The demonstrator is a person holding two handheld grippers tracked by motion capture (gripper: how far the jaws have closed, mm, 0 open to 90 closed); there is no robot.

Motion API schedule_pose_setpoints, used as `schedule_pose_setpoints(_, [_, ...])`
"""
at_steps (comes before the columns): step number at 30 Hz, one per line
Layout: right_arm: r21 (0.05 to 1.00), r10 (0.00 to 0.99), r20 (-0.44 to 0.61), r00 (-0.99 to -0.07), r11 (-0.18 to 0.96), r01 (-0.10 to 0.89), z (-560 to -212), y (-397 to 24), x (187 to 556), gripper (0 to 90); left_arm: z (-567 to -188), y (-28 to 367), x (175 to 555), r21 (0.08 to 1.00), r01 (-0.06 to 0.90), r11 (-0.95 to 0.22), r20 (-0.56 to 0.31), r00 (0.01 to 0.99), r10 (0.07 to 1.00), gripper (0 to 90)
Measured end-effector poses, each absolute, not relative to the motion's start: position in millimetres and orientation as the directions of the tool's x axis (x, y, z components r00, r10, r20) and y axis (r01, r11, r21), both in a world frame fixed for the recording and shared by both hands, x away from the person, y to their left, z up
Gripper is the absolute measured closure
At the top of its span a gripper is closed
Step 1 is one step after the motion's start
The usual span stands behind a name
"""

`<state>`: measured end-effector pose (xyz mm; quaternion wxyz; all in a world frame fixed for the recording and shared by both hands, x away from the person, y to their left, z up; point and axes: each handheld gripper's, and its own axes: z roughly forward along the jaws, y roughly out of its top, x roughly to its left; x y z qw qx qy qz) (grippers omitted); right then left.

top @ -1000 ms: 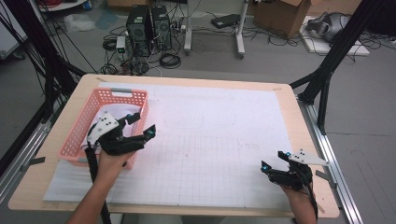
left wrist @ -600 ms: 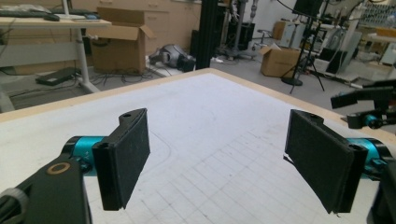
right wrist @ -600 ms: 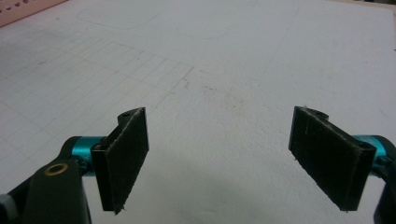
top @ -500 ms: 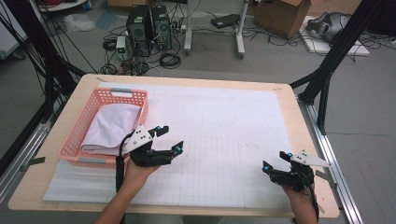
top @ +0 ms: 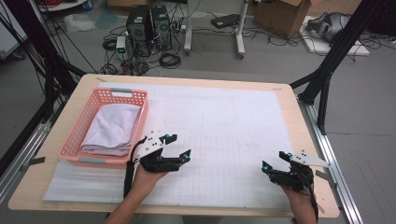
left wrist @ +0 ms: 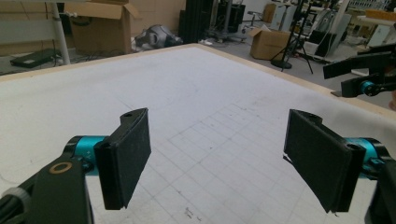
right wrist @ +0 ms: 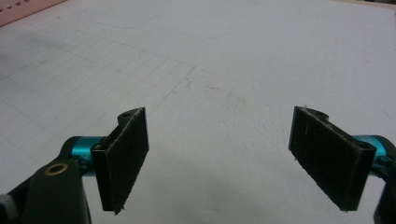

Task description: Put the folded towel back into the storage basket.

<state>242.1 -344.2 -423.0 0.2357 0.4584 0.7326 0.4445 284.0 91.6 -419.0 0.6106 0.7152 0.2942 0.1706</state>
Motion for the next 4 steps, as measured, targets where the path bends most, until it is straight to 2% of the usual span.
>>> schedule_pose_setpoints(4, [0.867,0.88,0.058,-0.472,0.19,0.46,-423.4,-343.9,242.0,18.9,-422.0,91.1,284.0,0.972,0.215,-0.094,-0.109,0.767,0.632,23.2])
